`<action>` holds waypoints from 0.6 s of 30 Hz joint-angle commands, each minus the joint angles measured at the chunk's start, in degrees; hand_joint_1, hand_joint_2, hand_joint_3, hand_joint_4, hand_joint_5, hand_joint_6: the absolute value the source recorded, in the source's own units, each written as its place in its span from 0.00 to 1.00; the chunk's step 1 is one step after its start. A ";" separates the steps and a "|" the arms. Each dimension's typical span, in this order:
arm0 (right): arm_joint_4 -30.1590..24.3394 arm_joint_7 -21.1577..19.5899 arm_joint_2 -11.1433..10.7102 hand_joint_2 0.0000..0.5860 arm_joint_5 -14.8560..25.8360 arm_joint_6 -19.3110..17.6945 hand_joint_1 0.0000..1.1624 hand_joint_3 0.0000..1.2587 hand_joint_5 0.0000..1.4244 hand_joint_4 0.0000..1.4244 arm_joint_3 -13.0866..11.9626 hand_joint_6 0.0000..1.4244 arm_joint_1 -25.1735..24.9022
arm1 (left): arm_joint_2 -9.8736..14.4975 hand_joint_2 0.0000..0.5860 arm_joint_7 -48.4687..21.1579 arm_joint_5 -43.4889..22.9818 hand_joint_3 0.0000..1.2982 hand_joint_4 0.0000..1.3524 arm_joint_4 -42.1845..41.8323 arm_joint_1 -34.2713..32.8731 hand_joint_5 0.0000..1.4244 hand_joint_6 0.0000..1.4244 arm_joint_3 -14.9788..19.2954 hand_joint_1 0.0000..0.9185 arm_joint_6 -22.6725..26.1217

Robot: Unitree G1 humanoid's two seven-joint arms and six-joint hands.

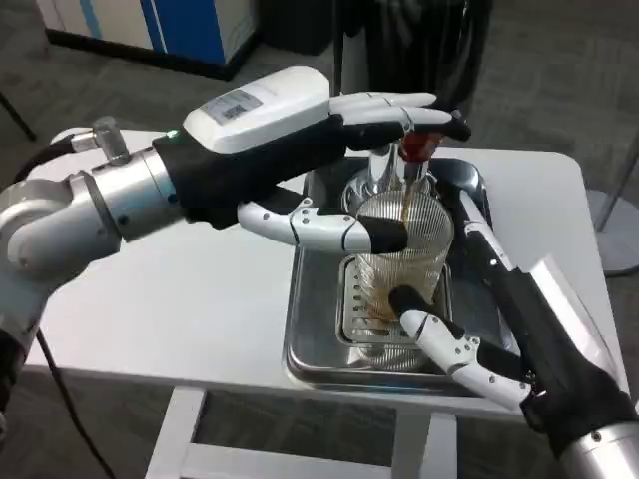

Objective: Grasp the cup under the faucet to collect the drink, then remove the cup.

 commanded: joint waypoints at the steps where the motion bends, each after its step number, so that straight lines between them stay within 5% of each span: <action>1: 0.20 -0.59 0.06 0.58 -0.26 0.49 0.39 0.00 0.00 0.00 0.23 0.00 -0.46 | 0.69 0.30 -2.32 4.64 0.13 0.07 0.54 1.44 0.07 0.26 -2.90 0.00 -0.17; 18: 2.13 -1.39 0.36 0.58 -1.05 1.06 0.39 0.00 0.00 0.00 1.10 0.00 -3.24 | 0.79 0.30 -2.08 4.97 0.14 0.07 0.63 1.20 0.07 0.26 -3.54 0.00 -0.43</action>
